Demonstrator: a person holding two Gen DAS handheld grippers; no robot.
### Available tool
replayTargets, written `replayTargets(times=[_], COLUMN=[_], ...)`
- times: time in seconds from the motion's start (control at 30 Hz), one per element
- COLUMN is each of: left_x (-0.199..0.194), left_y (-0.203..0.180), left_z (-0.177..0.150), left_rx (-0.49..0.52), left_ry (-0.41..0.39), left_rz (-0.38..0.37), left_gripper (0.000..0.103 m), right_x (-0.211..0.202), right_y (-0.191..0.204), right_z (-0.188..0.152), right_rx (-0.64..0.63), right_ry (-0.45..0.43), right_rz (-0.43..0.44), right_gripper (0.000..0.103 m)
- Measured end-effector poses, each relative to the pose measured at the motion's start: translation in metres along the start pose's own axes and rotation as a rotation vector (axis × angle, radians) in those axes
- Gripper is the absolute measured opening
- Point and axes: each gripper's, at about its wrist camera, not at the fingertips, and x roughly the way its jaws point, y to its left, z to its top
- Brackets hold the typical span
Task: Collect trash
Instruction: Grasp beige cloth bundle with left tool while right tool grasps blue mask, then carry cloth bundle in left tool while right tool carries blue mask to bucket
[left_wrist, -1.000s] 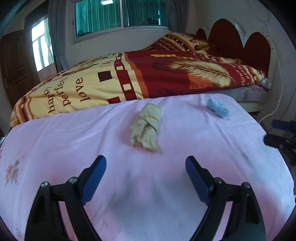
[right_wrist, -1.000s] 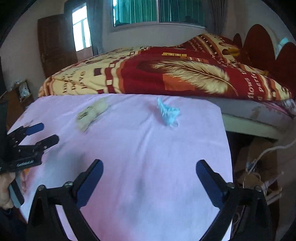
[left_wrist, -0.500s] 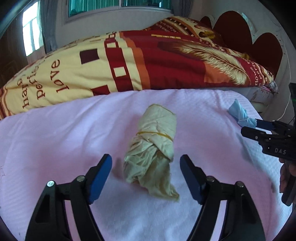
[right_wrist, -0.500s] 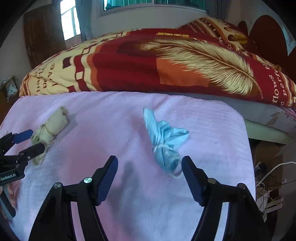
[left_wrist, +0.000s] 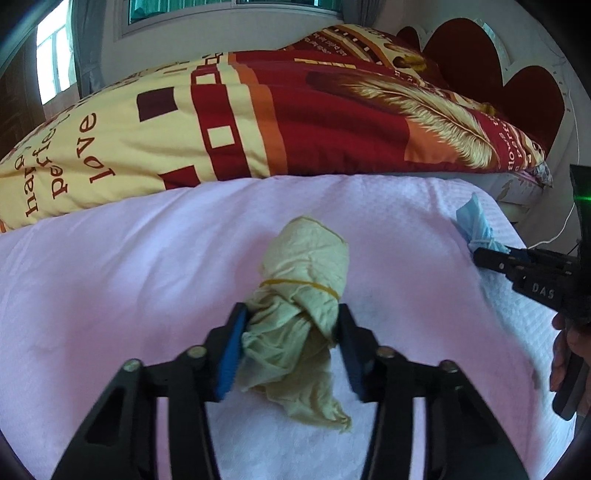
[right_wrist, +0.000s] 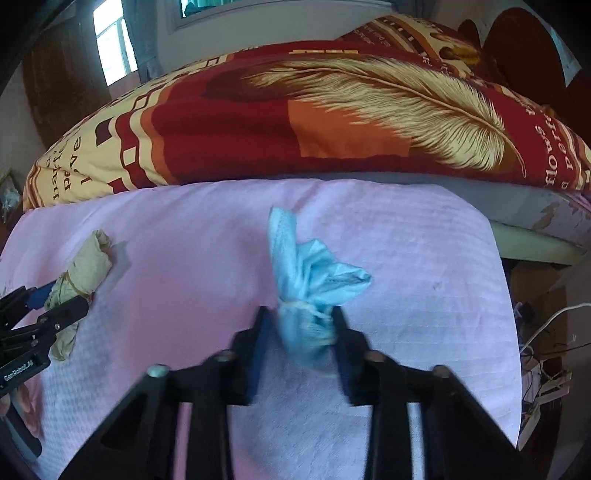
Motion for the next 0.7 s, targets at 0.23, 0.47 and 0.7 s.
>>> replayTargets(times=[0.23,0.47,0.7], left_x=[-0.008,-0.022,-0.039], left_y=[0.0,0.002,0.007], left_z=[-0.001,-0.006,-0.018], left_rx=[0.017,0.01,-0.006], left_ry=[-0.017,-0.043,-0.058], left_rz=[-0.005,-0.011,-0.012], left_gripper=[0.029,0.026,0.025], right_x=[-0.007,-0.022,-0.048], right_y=[0.011,0.021,0.036], right_z=[-0.006,-0.014,-0.026], right_rx=[-0.04,-0.065,-0.112], right_ry=[-0.007,-0.024,-0.05], right_rz=[0.005,0.024,0.051], right_gripper=[0.024,0.024,0.024])
